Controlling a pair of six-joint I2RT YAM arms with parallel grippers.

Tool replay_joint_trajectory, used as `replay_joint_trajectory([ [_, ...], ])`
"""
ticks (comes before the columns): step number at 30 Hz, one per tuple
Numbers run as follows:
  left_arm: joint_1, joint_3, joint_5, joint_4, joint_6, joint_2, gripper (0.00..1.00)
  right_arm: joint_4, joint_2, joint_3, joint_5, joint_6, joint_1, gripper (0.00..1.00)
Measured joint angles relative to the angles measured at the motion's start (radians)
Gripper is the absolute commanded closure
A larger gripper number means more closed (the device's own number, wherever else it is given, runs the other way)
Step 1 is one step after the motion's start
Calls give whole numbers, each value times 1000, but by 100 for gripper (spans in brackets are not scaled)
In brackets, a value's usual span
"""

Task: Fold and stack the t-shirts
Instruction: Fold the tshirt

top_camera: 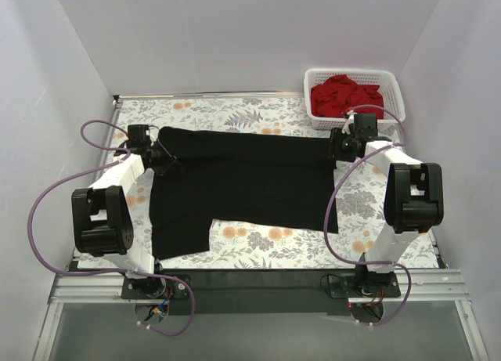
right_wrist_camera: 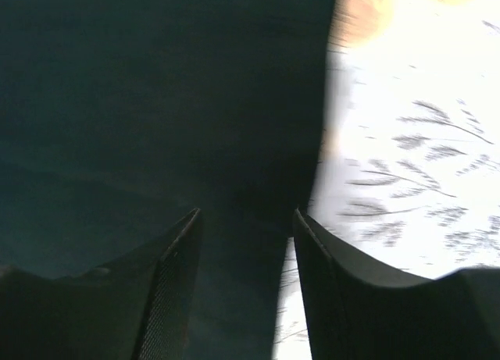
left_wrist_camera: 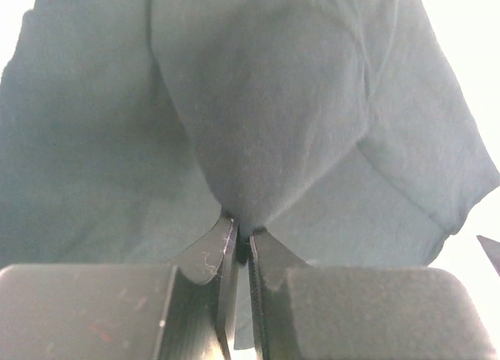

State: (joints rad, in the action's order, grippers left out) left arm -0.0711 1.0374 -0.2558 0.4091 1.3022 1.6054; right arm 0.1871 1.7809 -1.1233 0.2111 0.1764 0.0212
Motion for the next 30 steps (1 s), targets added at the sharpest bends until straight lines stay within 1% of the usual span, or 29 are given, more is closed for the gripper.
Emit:
replay_joint_trajectory([
  [2, 0, -36, -18, -2, 5, -28, 89, 0, -36, 0, 4, 0, 27, 51],
  [6, 0, -134, -61, -20, 33, -100, 78, -5, -110, 0, 35, -1, 87, 51],
  [8, 0, -186, -77, -34, 48, -128, 69, -14, -130, 0, 58, -5, 117, 51],
  [9, 0, -213, -83, -37, 56, -140, 53, -21, -135, 0, 73, -8, 138, 51],
  [11, 0, -261, -89, -42, 63, -160, 38, -32, -135, 0, 95, -16, 172, 50],
  [13, 0, -292, -79, -35, 75, -183, 26, -35, -135, 2, 119, -27, 220, 50],
  [16, -15, -288, -49, -25, 75, -215, 25, -53, -130, 2, 150, -51, 305, 49],
  [19, -69, -246, -21, -31, 71, -221, 25, -86, -107, 2, 183, -57, 373, 47],
  [20, -92, -226, -11, -39, 72, -214, 28, -95, -95, 2, 187, -56, 383, 46],
  [23, -138, -175, 19, -85, 80, -169, 35, -119, -50, 3, 195, -47, 383, 45],
  [24, -143, -161, 30, -100, 83, -148, 36, -125, -34, 2, 199, -43, 378, 46],
  [30, -143, -97, 93, -148, 66, 16, 34, -135, 45, 3, 216, -14, 366, 46],
])
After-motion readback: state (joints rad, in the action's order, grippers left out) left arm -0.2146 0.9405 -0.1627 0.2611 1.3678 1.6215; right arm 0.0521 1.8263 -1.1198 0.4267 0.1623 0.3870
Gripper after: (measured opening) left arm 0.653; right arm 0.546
